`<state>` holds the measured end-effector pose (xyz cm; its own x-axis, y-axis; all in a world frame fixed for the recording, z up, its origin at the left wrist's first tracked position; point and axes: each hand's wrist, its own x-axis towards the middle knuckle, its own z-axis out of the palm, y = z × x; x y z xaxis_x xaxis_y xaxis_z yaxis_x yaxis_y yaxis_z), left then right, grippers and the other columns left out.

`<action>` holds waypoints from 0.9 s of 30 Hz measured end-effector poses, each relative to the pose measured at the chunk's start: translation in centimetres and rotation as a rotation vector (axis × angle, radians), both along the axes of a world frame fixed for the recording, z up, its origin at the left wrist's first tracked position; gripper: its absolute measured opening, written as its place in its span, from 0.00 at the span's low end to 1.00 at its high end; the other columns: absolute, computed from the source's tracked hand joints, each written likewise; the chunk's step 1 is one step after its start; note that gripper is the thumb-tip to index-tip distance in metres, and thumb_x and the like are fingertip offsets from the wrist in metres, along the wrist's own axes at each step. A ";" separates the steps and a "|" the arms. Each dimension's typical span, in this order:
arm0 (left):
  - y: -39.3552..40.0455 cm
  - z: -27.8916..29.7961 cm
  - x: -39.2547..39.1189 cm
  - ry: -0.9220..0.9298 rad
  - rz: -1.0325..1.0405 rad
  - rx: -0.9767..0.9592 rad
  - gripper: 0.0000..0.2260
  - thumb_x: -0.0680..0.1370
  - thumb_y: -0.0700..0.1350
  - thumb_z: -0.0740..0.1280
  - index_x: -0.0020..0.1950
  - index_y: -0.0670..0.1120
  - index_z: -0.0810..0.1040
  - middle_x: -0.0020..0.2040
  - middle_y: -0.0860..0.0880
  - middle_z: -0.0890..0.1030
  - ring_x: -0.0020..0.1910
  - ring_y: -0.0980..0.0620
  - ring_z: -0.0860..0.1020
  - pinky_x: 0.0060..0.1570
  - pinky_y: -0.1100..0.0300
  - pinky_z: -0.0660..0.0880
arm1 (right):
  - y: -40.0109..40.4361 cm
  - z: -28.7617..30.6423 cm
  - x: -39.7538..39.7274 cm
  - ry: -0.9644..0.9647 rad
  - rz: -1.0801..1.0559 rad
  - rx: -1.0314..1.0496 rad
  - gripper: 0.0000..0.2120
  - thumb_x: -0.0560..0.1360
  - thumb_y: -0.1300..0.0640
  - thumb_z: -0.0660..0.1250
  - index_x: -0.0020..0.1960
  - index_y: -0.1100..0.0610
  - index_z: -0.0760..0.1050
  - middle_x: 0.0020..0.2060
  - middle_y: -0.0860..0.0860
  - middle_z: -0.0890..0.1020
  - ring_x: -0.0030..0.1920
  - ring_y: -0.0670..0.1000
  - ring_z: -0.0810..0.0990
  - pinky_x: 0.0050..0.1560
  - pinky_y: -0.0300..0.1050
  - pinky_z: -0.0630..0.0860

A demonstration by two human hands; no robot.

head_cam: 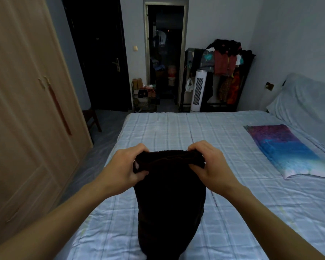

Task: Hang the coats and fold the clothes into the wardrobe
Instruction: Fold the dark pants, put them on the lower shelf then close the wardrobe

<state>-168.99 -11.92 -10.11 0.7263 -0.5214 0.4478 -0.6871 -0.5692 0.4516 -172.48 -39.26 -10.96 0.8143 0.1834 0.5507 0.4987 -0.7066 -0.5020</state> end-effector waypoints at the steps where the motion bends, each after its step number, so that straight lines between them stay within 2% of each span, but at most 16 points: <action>1: -0.3 0.2 0.0 -0.006 0.016 -0.016 0.17 0.68 0.40 0.78 0.50 0.52 0.75 0.41 0.56 0.79 0.41 0.54 0.79 0.40 0.55 0.78 | -0.4 0.1 0.2 0.001 0.001 0.023 0.13 0.71 0.65 0.74 0.50 0.52 0.76 0.45 0.44 0.77 0.46 0.44 0.77 0.47 0.31 0.71; 3: -1.0 1.1 -0.1 -0.028 0.051 -0.039 0.16 0.69 0.40 0.78 0.50 0.50 0.76 0.40 0.55 0.80 0.39 0.53 0.79 0.39 0.53 0.77 | -0.9 0.6 0.6 -0.003 -0.003 0.081 0.13 0.72 0.64 0.75 0.52 0.52 0.77 0.46 0.44 0.78 0.48 0.44 0.78 0.49 0.34 0.74; 6: -1.8 3.1 -0.2 -0.107 0.101 -0.064 0.17 0.68 0.40 0.78 0.51 0.48 0.76 0.41 0.53 0.80 0.38 0.54 0.80 0.38 0.53 0.77 | -1.2 2.1 1.2 -0.043 -0.020 0.174 0.15 0.71 0.64 0.75 0.54 0.53 0.76 0.48 0.44 0.79 0.50 0.44 0.79 0.53 0.43 0.79; 8: -2.2 5.0 -0.6 -0.154 0.133 -0.084 0.17 0.69 0.39 0.78 0.52 0.47 0.76 0.41 0.53 0.80 0.39 0.57 0.79 0.39 0.59 0.77 | -1.1 3.8 1.1 -0.088 -0.034 0.216 0.16 0.71 0.65 0.75 0.55 0.54 0.76 0.48 0.45 0.80 0.51 0.44 0.79 0.54 0.47 0.80; 10: -2.6 7.6 -1.3 -0.179 0.154 -0.118 0.17 0.70 0.39 0.77 0.54 0.46 0.76 0.42 0.55 0.79 0.39 0.62 0.79 0.37 0.70 0.73 | -0.9 6.2 0.6 -0.159 -0.055 0.252 0.16 0.71 0.65 0.75 0.56 0.53 0.76 0.49 0.46 0.81 0.52 0.45 0.80 0.54 0.47 0.80; 13: -2.8 11.9 -2.5 -0.248 0.160 -0.199 0.16 0.71 0.38 0.76 0.55 0.43 0.75 0.41 0.59 0.77 0.39 0.69 0.77 0.38 0.76 0.69 | -0.1 10.5 -0.7 -0.287 -0.074 0.297 0.16 0.72 0.64 0.74 0.56 0.54 0.76 0.49 0.46 0.81 0.51 0.45 0.80 0.53 0.45 0.80; 19: -0.2 19.0 -6.8 -0.435 0.095 -0.329 0.17 0.72 0.39 0.75 0.58 0.45 0.75 0.45 0.60 0.77 0.44 0.69 0.77 0.44 0.75 0.73 | 2.7 18.6 -5.3 -0.552 -0.142 0.331 0.17 0.73 0.60 0.73 0.61 0.57 0.77 0.53 0.48 0.81 0.55 0.47 0.81 0.59 0.44 0.78; 23: 2.5 22.1 -10.2 -0.546 0.072 -0.384 0.17 0.72 0.40 0.75 0.59 0.43 0.75 0.46 0.64 0.75 0.45 0.73 0.76 0.44 0.77 0.71 | 5.8 22.2 -9.5 -0.631 -0.151 0.322 0.16 0.74 0.58 0.72 0.61 0.54 0.76 0.53 0.47 0.82 0.55 0.46 0.81 0.59 0.47 0.78; 27: 5.0 24.6 -13.8 -0.616 0.045 -0.464 0.17 0.72 0.42 0.74 0.60 0.43 0.76 0.49 0.58 0.78 0.46 0.71 0.76 0.45 0.75 0.71 | 8.6 24.8 -13.7 -0.656 -0.118 0.368 0.16 0.74 0.59 0.71 0.59 0.50 0.75 0.51 0.44 0.81 0.55 0.46 0.81 0.58 0.46 0.79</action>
<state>-182.78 -6.90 14.49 0.2909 -0.1573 0.9437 -0.8727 -0.4478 0.1944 -186.18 -30.65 13.84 0.3021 -0.1735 0.9373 0.7075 -0.6182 -0.3425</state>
